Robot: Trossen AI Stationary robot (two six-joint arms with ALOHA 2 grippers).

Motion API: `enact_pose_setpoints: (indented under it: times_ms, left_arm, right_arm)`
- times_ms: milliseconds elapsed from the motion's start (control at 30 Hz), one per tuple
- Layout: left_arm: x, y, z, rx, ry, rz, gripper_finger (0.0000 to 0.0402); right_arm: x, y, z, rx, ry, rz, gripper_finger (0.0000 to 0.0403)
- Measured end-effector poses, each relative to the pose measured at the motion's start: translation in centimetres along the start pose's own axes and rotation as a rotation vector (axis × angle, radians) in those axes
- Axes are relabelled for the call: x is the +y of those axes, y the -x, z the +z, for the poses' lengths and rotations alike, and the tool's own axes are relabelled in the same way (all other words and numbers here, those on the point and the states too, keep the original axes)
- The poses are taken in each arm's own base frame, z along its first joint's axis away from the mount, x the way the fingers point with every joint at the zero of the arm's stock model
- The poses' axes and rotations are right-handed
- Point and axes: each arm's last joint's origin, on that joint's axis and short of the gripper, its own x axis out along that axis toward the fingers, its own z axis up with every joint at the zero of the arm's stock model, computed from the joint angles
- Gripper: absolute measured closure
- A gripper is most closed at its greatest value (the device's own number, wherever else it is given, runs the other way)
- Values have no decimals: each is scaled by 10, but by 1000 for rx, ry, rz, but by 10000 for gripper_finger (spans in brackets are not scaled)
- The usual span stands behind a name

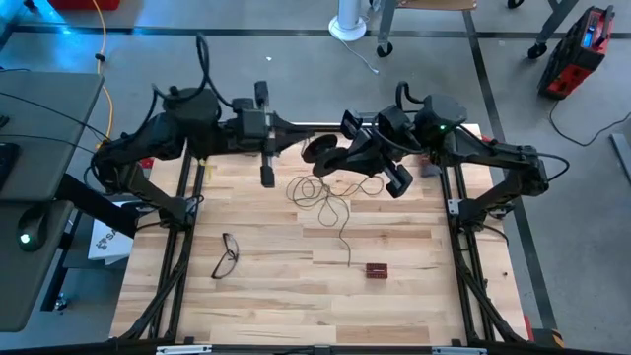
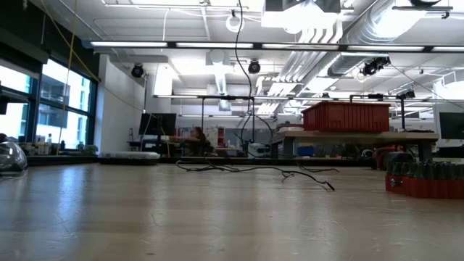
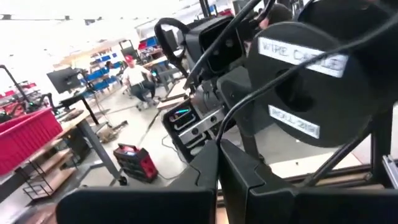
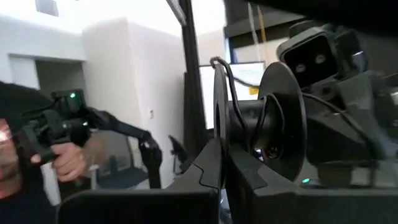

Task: Coil cords
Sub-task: Coil the black wire into the spool

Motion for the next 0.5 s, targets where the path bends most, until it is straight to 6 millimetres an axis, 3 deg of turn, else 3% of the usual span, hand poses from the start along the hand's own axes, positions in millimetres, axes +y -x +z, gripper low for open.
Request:
enact_pose_setpoints:
  times_ms: [500]
  left_arm:
    - [-16, 9, -2, 83, 108, -50, 401]
  right_arm:
    - [-4, 16, 17, -49, 92, -78, 403]
